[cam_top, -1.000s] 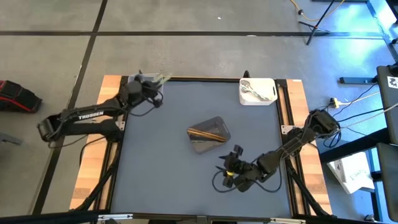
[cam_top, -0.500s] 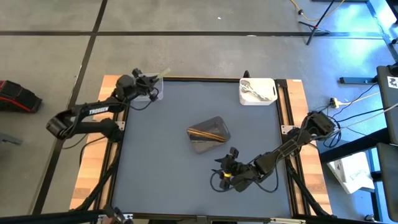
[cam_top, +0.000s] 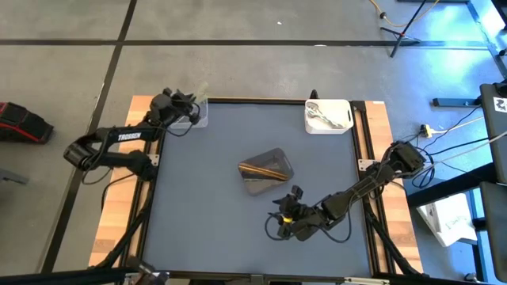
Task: Sort silverware by color (type)
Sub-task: Put the green table knife into the transparent bin, then adjust the green table knife in the transparent bin
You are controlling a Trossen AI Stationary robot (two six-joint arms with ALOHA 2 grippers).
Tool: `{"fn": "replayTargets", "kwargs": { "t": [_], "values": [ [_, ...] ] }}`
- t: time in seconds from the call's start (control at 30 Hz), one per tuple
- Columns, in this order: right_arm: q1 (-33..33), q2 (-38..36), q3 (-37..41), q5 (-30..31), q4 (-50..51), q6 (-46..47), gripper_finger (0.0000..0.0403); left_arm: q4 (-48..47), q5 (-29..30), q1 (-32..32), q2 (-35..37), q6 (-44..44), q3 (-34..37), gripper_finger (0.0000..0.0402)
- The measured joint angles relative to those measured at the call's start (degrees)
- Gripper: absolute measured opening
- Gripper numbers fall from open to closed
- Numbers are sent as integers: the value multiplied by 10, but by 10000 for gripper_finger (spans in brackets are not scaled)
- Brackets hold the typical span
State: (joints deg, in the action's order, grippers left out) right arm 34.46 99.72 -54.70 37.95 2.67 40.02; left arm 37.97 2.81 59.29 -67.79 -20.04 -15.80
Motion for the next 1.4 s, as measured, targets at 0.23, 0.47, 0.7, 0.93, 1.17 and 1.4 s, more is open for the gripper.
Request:
{"fn": "replayTargets", "kwargs": {
  "t": [0.23, 0.47, 0.7, 0.93, 1.17, 1.4],
  "values": [
    [-1, 0, 0, 1, 0, -12, 198, 18, -40, 0, -38, -34, 0, 59],
    [-1, 0, 0, 1, 0, -13, 198, -23, 39, 6, -43, -26, 0, 59],
    [-1, 0, 0, 6, -2, -13, 198, -12, 33, 20, -56, -1, 0, 69],
    [-1, 0, 0, 6, -3, -14, 198, -4, -16, 39, -59, 19, 0, 86],
    [-1, 0, 0, 6, -3, -14, 198, -4, -32, 49, -58, 38, 0, 140],
    [-5, 0, 0, 6, -3, -14, 198, -4, -39, 42, -43, 66, 0, 155]
  ]
}}
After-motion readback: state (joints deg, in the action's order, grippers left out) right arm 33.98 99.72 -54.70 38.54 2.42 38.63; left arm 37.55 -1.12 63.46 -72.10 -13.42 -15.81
